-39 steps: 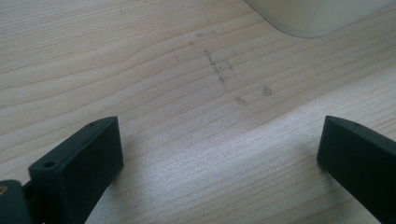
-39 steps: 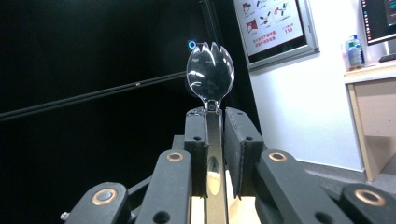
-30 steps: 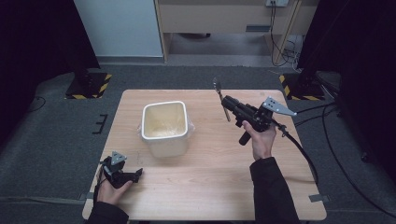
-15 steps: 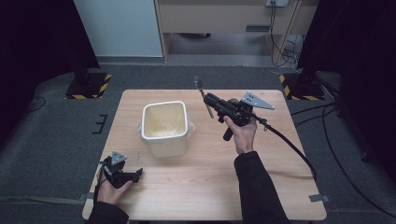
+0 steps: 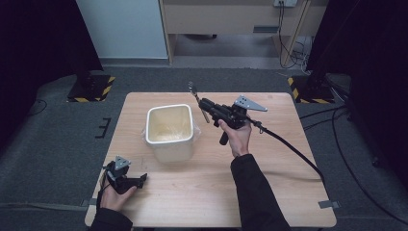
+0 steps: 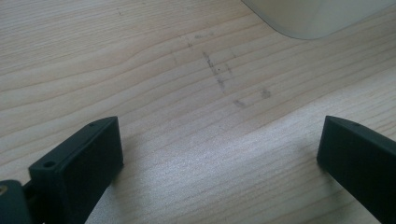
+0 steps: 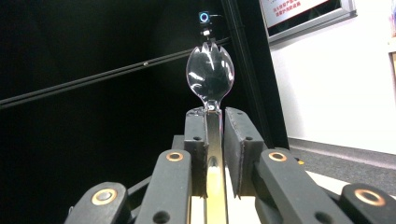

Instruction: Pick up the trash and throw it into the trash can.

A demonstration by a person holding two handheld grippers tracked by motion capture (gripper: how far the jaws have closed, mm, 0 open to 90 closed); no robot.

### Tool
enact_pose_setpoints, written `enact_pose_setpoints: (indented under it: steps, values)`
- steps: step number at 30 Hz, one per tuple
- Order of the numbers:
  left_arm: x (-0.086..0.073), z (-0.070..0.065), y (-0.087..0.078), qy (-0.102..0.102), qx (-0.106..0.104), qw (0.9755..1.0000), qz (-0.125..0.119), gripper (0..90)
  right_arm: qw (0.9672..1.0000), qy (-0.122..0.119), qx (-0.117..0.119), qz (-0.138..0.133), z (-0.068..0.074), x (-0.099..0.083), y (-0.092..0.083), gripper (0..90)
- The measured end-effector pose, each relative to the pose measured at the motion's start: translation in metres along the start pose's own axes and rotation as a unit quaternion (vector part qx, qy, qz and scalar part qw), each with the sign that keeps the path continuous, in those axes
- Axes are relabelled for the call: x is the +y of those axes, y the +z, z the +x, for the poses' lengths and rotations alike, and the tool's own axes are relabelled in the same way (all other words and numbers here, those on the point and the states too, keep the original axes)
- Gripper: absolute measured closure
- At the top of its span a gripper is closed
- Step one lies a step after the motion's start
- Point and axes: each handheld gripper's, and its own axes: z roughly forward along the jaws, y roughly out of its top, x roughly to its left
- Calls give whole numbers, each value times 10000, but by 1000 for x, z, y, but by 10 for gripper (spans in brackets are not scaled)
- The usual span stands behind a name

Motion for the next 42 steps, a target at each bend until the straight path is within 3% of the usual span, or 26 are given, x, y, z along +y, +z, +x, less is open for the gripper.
enact_pose_setpoints:
  steps: [5, 16, 21, 31, 42]
  values:
    - [0, 0, 0, -4, 0, 10000, -5, 0, 9999, -97, 2, 75, 0, 1, 3, 797]
    - [0, 0, 0, 3, 2, 10000, 0, 0, 9986, -458, 200, 145, 25, 28, 25, 797]
    - [0, 0, 0, 3, 0, 10000, 1, 0, 9981, -505, 283, 210, 34, 31, 42, 797]
    - [0, 0, 0, -2, 2, 10000, -4, 0, 9971, -310, 188, 663, 29, -10, 72, 797]
    - [0, 0, 0, -4, -4, 10000, -5, 0, 9902, -369, -87, 1347, 19, -47, 87, 788]
